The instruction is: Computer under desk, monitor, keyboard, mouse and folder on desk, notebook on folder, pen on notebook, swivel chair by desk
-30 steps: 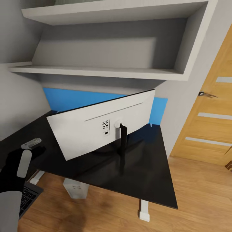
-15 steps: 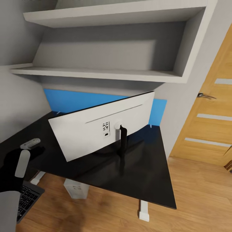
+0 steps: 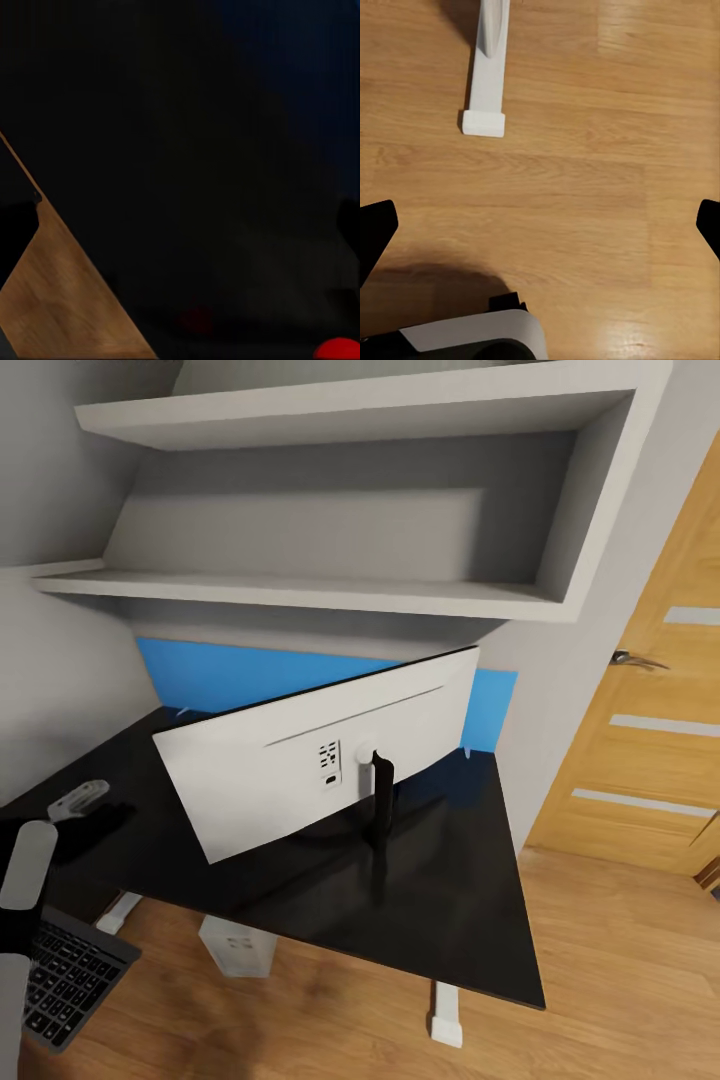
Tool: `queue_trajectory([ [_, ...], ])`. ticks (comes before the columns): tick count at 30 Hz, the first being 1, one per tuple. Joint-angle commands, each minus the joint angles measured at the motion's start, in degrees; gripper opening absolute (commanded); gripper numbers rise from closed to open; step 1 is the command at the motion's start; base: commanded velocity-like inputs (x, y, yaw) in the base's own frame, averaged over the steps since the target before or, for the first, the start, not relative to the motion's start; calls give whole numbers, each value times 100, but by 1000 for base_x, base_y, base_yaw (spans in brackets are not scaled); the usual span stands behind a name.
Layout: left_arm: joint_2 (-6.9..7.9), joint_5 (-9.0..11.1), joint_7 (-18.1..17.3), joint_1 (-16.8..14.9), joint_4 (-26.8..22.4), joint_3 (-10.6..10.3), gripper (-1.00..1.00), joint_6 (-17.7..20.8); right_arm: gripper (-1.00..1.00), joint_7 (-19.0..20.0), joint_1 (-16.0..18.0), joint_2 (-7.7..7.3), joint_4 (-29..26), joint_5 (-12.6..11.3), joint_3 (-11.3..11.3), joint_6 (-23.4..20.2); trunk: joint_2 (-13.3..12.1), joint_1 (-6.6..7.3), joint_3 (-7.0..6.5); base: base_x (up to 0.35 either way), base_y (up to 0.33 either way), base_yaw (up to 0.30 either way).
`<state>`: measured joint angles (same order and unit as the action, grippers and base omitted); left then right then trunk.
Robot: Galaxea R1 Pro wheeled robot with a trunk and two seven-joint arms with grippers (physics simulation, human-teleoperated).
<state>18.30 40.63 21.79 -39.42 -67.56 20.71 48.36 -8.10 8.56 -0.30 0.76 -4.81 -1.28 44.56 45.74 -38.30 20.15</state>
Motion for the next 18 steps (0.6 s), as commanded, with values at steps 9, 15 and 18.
queue_trajectory([
  [9,102,619,29,-4,-85,191,100,71,100,27,5,9,11,-29,-4,27,5,-1,7,0,0,0],
  [15,65,719,28,-4,-92,225,100,76,100,28,5,12,11,-29,-4,27,5,-1,7,0,0,0],
  [18,49,758,23,-4,-91,228,100,76,100,28,5,17,11,-29,-4,27,5,-1,7,0,0,0],
])
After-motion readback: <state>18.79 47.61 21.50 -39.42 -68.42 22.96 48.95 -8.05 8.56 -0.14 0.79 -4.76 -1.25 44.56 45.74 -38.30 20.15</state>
